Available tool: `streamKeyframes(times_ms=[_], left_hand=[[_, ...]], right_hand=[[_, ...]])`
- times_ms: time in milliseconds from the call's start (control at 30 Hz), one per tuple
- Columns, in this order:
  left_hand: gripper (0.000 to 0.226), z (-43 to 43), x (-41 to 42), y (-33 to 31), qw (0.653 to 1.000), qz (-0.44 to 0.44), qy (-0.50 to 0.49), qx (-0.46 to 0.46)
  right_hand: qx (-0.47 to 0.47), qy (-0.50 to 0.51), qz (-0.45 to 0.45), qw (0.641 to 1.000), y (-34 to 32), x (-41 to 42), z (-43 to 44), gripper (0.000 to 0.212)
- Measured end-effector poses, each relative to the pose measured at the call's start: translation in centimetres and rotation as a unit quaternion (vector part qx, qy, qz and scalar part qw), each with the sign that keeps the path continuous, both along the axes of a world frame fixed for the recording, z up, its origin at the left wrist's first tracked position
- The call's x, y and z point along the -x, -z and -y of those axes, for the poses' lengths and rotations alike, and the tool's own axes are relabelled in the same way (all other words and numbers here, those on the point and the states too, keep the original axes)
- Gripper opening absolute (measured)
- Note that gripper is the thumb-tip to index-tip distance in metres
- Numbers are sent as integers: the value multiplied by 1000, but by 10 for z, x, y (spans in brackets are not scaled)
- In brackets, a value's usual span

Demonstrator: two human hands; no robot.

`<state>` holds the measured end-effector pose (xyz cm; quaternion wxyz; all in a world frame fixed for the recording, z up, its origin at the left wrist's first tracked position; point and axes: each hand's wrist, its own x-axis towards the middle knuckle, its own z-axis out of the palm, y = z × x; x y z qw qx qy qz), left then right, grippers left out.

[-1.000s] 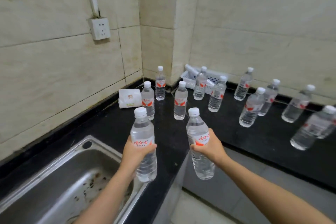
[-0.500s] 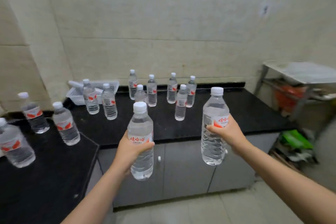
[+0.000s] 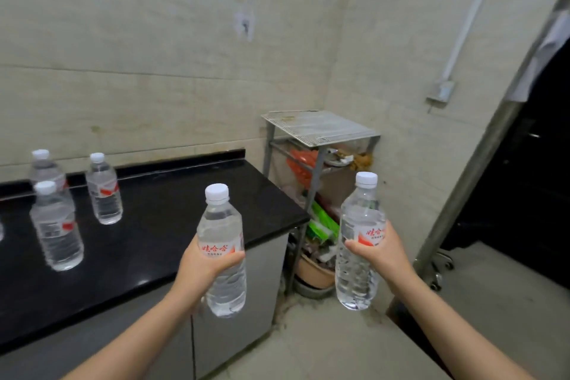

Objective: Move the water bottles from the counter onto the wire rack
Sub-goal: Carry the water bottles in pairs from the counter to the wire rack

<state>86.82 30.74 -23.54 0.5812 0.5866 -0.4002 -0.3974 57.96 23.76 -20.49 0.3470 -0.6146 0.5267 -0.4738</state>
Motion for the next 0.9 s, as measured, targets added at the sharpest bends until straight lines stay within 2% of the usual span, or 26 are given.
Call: streamKeyframes(times_ms=[133,267,400,600,733,900], left_hand=[[45,59,44,-2,1000,-4,13,15],[44,123,73,-7,999,9,46,29],[53,199,98,-5,996,24,72,40],[48,334,129,-4,990,10,128,51],[57,419,150,-7,983,-11,168,69],[55,493,177,-12,973,-42,211,78]], right_hand=[[-4,65,22,998,-9,49,43,45],[-5,96,3,995,-11,75,87,52],[1,108,-7,994,-15,90,143,54],[4,119,-78,990,-50,108,245,45],[10,131,-118,984,-71,114,313,57],[13,158,-113,981,-61,130,366,41]])
